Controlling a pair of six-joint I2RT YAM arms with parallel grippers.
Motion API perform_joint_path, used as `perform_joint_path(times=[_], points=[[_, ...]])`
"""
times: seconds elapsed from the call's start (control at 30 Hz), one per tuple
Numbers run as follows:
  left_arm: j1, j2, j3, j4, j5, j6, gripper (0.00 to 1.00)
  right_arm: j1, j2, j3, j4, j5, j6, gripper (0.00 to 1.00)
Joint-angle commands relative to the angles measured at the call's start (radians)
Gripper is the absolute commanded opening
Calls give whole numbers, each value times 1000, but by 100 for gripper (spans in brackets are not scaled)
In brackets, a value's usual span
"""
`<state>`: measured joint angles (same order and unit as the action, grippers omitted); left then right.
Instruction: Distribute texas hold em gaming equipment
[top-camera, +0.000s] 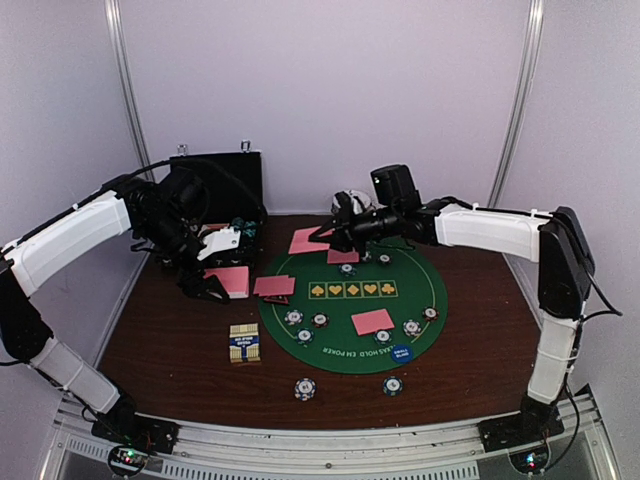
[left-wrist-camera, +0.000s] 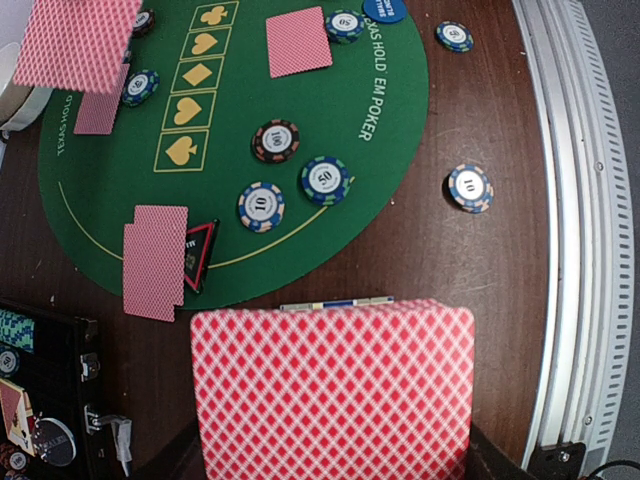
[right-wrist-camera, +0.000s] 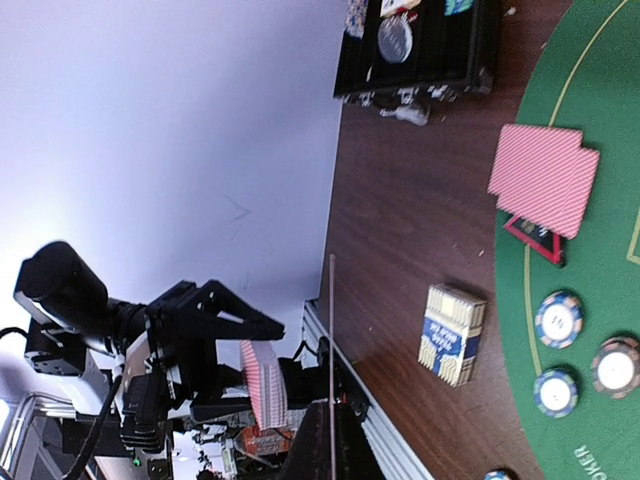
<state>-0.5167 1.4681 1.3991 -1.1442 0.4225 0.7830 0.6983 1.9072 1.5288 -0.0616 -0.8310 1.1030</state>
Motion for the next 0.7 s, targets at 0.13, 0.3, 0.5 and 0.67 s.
perform_joint_path(times=[0.13,0.3,0.5,0.67], points=[[8,-13,28,14,12,-8,34,-207,107,112,-158,35,-188,0],[7,-18,27,11,11,-10,34,-290,259,250,-201,60,-237,0],[7,-18,21,10,17,-9,34,-328,416,425,-247,79,-263,2],[7,-20,21,10,18,-9,34,-336,522,555,-297,92,-273,3]])
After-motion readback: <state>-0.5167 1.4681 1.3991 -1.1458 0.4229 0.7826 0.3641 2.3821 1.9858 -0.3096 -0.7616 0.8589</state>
